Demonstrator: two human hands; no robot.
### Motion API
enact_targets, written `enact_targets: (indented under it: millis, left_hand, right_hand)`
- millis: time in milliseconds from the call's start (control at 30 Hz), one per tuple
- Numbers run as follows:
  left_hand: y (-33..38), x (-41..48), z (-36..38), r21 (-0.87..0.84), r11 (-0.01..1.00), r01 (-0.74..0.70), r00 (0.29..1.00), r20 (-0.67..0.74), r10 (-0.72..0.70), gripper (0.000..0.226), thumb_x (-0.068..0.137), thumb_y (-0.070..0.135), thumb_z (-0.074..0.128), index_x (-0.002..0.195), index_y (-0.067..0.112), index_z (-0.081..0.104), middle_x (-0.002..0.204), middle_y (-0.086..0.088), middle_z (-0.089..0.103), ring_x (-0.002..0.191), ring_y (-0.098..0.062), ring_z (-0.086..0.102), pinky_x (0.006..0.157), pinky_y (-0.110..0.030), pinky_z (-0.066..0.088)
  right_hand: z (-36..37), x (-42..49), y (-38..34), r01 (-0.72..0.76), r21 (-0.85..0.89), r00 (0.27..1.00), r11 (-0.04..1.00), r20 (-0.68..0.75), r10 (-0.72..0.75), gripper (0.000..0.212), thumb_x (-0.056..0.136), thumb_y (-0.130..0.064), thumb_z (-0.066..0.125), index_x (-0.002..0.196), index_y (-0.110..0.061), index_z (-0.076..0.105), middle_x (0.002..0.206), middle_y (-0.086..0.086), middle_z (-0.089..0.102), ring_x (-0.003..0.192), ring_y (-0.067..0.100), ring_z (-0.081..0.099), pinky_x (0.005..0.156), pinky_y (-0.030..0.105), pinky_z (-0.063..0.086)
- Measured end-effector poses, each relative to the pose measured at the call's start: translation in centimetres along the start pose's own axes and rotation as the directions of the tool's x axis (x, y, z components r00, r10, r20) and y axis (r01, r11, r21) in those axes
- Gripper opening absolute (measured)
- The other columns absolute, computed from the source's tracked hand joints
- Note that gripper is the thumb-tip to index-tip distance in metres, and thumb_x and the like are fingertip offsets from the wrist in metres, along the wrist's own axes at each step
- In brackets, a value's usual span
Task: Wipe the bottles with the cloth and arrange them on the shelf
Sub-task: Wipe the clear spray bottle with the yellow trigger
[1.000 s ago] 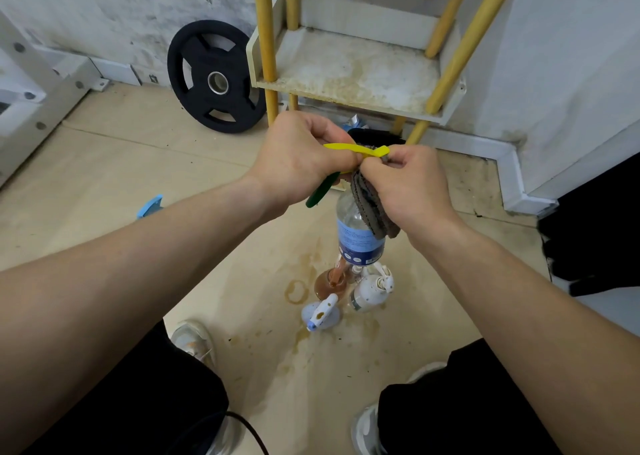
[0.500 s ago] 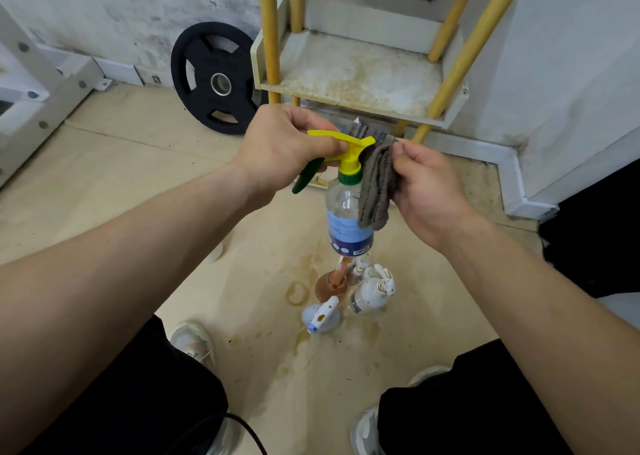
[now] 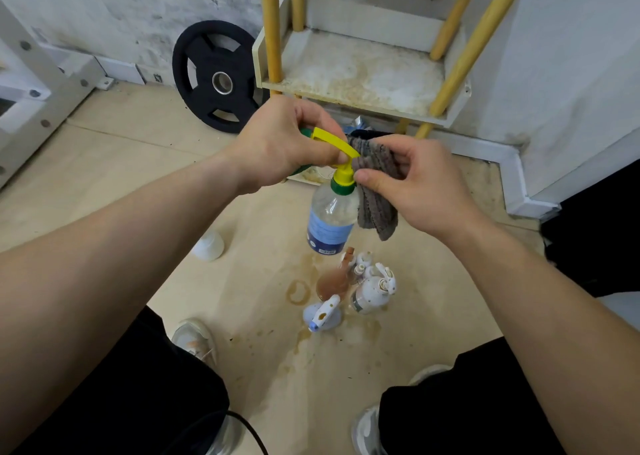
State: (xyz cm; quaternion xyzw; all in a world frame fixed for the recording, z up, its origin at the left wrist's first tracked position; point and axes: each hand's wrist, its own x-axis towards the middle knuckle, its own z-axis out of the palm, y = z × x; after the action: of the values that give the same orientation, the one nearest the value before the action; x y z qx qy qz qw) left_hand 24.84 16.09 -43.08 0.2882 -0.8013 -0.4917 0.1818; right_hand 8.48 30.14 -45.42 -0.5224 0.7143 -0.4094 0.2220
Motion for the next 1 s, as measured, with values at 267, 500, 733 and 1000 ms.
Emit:
enact_targets:
  millis: [267,500,733,1000]
  left_hand:
    - [-0.3,0.4,-0.1,0.019,0.994,-0.11,0.994,-0.006,0.11,0.015,0.08,0.014,0.085,0.092,0.013,0.076,0.078,-0.004,0.073,0.066,-0.014,0.068,0.062,-0.024,0.053]
    - [0.2,0.5,0.2,0.033,0.989,-0.142,0.989,0.04,0.14,0.019,0.079,0.017,0.086,0.093,0.018,0.074,0.085,0.002,0.073,0.076,-0.013,0.069,0.072,-0.029,0.056]
    - [0.2,-1.0,3.8,0.213,0.97,-0.119,0.826,-0.52,0.215,0.021,0.081,0.019,0.073,0.089,0.021,0.054,0.086,0.009,0.058,0.072,-0.007,0.053,0.068,-0.026,0.047]
    - [-1.4,-1.2,6.3,0.12,0.988,-0.1,0.966,-0.225,0.125,0.038,0.077,0.014,0.084,0.101,0.019,0.055,0.095,0.01,0.064,0.093,-0.013,0.065,0.087,-0.035,0.055]
  right_hand:
    - [0.2,0.4,-1.1,0.003,-0.104,0.993,0.995,-0.12,-0.016,0.022,0.08,-0.037,0.08,0.098,-0.025,0.078,0.084,-0.006,0.076,0.081,0.012,0.071,0.075,0.043,0.058]
    - [0.1,0.3,-2.4,0.053,-0.319,0.994,0.946,-0.075,-0.081,0.015,0.083,-0.033,0.074,0.086,-0.018,0.072,0.071,0.0,0.063,0.068,0.015,0.055,0.059,0.033,0.043]
    - [0.0,0.3,-2.6,-0.132,-0.16,0.933,0.978,-0.353,0.068,0.032,0.078,-0.034,0.076,0.068,-0.007,0.061,0.055,-0.001,0.047,0.056,0.012,0.038,0.047,0.023,0.03]
    - [0.6,0.2,-2.8,-0.112,-0.073,0.915,0.991,-0.397,0.074,0.028,0.077,-0.032,0.082,0.074,-0.007,0.07,0.057,-0.007,0.052,0.058,0.008,0.045,0.051,0.025,0.035]
